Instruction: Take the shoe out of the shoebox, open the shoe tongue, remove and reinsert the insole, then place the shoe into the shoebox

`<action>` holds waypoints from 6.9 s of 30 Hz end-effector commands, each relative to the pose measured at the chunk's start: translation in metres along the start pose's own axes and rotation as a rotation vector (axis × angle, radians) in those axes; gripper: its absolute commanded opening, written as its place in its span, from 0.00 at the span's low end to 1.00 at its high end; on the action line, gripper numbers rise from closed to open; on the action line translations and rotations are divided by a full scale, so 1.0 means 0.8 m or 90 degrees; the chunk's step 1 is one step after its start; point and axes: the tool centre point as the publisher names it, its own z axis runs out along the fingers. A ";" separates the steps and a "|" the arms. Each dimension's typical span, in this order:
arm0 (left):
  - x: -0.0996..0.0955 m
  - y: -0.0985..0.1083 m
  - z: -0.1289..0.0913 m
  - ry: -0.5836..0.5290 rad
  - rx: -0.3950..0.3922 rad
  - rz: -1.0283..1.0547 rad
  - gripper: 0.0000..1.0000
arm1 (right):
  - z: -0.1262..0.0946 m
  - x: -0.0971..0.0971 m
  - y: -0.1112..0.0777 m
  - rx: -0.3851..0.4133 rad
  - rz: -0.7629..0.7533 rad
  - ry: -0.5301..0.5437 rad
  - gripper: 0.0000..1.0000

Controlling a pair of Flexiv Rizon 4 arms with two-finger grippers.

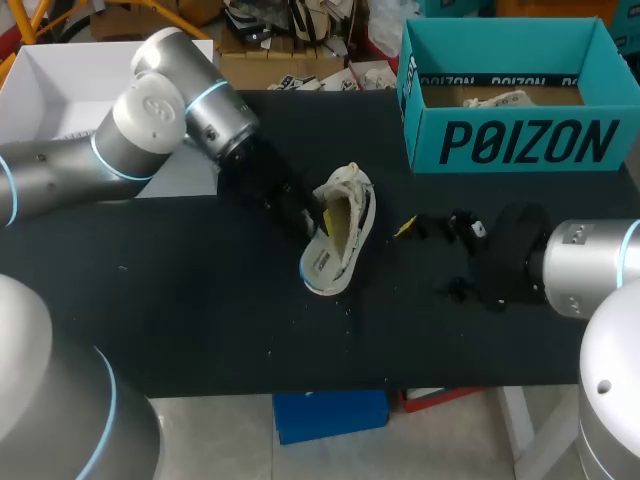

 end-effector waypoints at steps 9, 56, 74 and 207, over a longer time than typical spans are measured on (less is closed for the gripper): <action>0.009 -0.024 0.015 0.091 0.043 0.010 0.00 | 0.005 -0.009 -0.010 -0.034 0.010 0.021 1.00; 0.002 0.012 0.004 0.030 -0.072 -0.039 0.89 | 0.005 -0.009 -0.010 -0.034 0.010 0.021 1.00; 0.006 -0.010 0.019 0.051 -0.045 -0.031 0.17 | 0.005 -0.009 -0.010 -0.034 0.010 0.021 1.00; 0.051 0.035 0.048 0.393 -0.151 -0.069 0.00 | 0.005 -0.009 -0.010 -0.034 0.010 0.021 1.00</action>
